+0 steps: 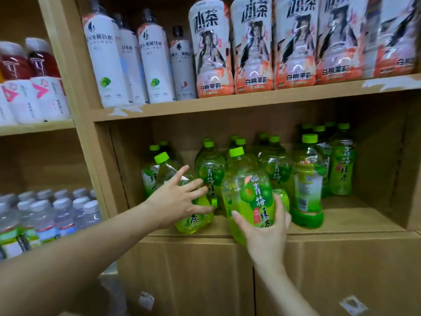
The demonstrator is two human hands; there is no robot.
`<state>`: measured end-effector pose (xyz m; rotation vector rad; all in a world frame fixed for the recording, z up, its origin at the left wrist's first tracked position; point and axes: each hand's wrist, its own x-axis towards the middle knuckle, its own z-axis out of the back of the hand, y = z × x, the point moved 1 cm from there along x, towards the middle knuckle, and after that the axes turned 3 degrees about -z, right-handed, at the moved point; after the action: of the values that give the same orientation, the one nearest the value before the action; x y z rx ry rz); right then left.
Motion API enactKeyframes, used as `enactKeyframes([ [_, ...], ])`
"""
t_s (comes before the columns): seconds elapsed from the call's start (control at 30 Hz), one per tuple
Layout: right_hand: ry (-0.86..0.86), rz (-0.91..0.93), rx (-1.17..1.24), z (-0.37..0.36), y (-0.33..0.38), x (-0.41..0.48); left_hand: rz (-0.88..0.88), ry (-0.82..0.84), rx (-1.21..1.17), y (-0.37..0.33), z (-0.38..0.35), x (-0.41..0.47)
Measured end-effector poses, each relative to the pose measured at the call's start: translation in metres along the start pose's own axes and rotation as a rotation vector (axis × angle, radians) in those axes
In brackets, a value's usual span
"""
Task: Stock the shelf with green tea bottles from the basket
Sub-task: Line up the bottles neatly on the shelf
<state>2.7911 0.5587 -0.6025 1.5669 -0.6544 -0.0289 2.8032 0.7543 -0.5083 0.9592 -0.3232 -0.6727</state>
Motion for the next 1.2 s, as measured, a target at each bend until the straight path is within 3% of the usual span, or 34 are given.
enactKeyframes([
  [0.1, -0.026, 0.079, -0.090, -0.016, -0.009, -0.006, -0.020, 0.002, 0.060, -0.001, -0.007, 0.008],
  [0.27, -0.139, 0.050, -0.311, -0.033, -0.009, -0.017, -0.094, -0.036, 0.082, -0.012, -0.013, 0.020],
  [0.37, -0.090, 0.059, -0.502, -0.038, -0.008, -0.020, -0.082, -0.195, 0.099, -0.009, -0.013, 0.008],
  [0.53, 0.030, 0.049, -0.615, -0.049, -0.005, -0.026, -0.002, -0.413, -0.088, -0.006, -0.034, -0.013],
  [0.63, 0.066, 0.024, -0.653, -0.056, 0.001, -0.026, 0.227, -0.619, -0.342, -0.008, -0.040, -0.025],
  [0.73, 0.134, 0.010, -0.680, -0.060, 0.004, -0.025, 0.720, -0.889, -0.848, -0.007, -0.036, -0.028],
  [0.8, 0.172, 0.014, -0.695, -0.061, 0.005, -0.024, 0.920, -0.816, -1.256, -0.007, -0.035, -0.020],
  [0.87, 0.216, 0.017, -0.705, -0.062, 0.006, -0.020, 0.966, -0.672, -1.507, -0.006, -0.042, -0.014],
  [1.2, 0.228, -0.049, -0.768, -0.091, 0.013, -0.023, 1.141, -0.577, -1.280, -0.003, -0.055, -0.015],
])
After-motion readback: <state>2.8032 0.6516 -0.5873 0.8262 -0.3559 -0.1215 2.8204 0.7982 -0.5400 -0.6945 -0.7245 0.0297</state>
